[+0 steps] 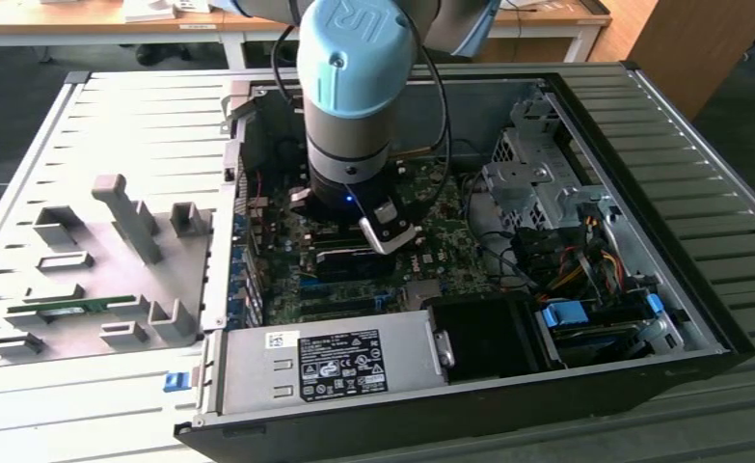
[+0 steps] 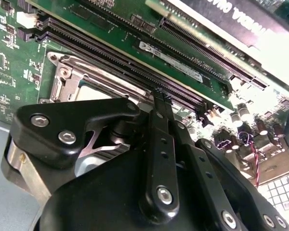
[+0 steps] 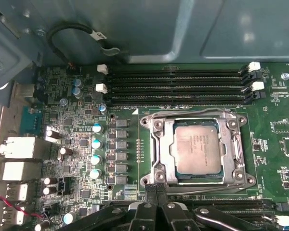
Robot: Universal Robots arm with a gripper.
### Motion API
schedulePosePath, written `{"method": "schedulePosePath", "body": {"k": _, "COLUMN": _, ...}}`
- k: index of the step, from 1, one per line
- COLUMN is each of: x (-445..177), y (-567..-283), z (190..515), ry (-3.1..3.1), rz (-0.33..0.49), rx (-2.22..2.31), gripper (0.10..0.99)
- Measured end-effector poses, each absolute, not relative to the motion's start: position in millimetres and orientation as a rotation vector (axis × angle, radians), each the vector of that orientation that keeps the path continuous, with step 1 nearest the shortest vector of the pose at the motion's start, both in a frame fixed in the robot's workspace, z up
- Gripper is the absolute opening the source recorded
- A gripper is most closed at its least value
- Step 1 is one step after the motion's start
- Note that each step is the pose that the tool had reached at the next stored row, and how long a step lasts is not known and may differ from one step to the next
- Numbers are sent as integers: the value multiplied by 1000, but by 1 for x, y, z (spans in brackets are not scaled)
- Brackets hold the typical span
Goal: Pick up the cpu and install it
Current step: 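Install the second cpu locking lever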
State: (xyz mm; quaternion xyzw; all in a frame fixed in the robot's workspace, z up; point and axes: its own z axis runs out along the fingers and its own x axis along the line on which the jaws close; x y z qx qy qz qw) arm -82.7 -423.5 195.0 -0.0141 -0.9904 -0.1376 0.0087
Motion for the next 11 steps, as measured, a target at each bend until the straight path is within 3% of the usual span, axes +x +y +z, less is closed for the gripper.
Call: {"method": "schedulePosePath", "body": {"k": 11, "x": -84, "y": -424, "z": 193, "ry": -3085, "rz": -492, "rx": -42, "gripper": 106}}
